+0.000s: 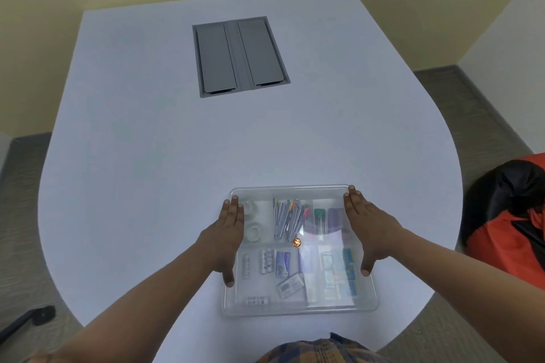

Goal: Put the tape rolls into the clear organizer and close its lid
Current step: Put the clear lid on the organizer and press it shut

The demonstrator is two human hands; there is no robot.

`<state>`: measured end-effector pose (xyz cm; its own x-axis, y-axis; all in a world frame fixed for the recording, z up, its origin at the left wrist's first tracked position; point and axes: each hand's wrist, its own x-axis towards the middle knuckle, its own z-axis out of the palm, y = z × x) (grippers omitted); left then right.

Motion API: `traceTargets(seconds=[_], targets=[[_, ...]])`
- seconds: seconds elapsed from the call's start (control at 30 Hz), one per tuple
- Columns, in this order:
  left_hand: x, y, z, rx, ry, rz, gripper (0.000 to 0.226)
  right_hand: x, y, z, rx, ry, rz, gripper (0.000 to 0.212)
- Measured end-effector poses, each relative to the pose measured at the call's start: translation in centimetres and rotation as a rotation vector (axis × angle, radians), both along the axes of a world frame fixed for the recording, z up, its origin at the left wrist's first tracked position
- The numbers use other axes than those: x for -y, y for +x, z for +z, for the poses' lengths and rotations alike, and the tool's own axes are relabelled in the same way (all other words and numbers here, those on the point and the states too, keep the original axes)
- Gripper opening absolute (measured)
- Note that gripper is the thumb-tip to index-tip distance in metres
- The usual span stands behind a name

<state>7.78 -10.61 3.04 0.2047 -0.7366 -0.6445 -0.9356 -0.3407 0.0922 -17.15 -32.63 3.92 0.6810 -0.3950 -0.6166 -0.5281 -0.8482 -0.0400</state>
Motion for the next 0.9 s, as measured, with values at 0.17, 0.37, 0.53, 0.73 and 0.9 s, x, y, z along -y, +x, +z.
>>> traceTargets(seconds=[0.17,0.37,0.53,0.73,0.9], targets=[[2.0,1.0,0.6,0.048,-0.023,0.031,0.162,0.8,0.5,0.7,0.057,-0.008,-0.045,0.164],[0.0,1.3,0.9,0.071,-0.172,0.073,0.146,-1.0,-0.7,0.9,0.172,0.01,-0.174,0.128],[-5.0,-0.3,0.2,0.019,-0.353,0.221,0.109,-3.9,-3.9,0.0,0.178,0.126,-0.292,0.122],[-7.5,-2.5,0.3,-0.072,-0.294,0.299,0.115,-4.3,-5.6,1.0,0.165,0.159,-0.277,0.119],[-6.9,-2.9,0.7,-0.046,-0.282,0.33,0.117,-4.8,-5.1,1.2,0.163,0.09,-0.26,0.119]])
